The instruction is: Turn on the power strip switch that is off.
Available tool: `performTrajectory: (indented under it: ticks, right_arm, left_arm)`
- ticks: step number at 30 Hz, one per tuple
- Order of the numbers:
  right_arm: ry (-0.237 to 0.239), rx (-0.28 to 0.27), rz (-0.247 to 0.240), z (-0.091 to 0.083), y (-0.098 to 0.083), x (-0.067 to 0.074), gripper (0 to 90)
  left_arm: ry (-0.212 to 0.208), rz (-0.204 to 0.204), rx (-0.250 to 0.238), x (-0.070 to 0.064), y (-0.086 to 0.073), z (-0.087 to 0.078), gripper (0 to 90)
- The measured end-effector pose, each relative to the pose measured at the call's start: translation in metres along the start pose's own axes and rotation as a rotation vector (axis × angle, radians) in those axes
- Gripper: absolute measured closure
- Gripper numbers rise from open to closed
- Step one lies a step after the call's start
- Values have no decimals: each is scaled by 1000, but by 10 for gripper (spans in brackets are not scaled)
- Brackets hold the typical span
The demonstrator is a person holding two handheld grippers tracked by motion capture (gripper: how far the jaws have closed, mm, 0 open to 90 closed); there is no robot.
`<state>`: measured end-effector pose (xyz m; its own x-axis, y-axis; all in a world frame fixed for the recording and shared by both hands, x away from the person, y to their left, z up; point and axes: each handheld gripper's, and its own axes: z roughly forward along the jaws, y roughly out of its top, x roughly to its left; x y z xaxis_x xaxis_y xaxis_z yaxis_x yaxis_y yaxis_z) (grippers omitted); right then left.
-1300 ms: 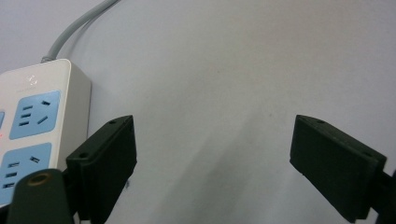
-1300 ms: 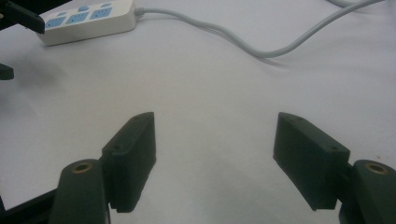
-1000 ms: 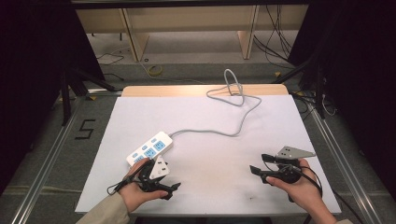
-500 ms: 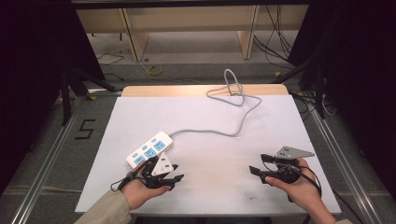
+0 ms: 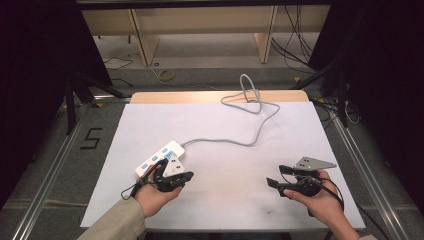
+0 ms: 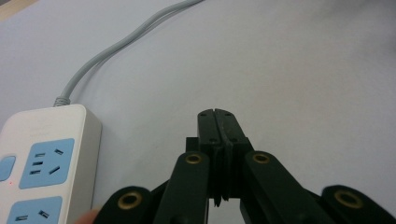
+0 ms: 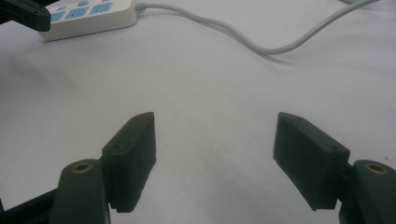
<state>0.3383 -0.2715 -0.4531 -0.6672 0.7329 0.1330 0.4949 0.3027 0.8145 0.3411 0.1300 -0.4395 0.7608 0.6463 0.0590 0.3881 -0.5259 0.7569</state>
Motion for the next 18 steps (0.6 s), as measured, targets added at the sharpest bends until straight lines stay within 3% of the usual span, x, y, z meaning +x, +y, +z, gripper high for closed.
performTrajectory:
  ticks: [2,18]
  right_arm:
    - [-1,2,2,0,0,0,303]
    - [1,2,2,0,0,0,303]
  left_arm:
    - [8,-19,-1,3,2,0,896]
    - [44,-47,-6,15,6,-1,897]
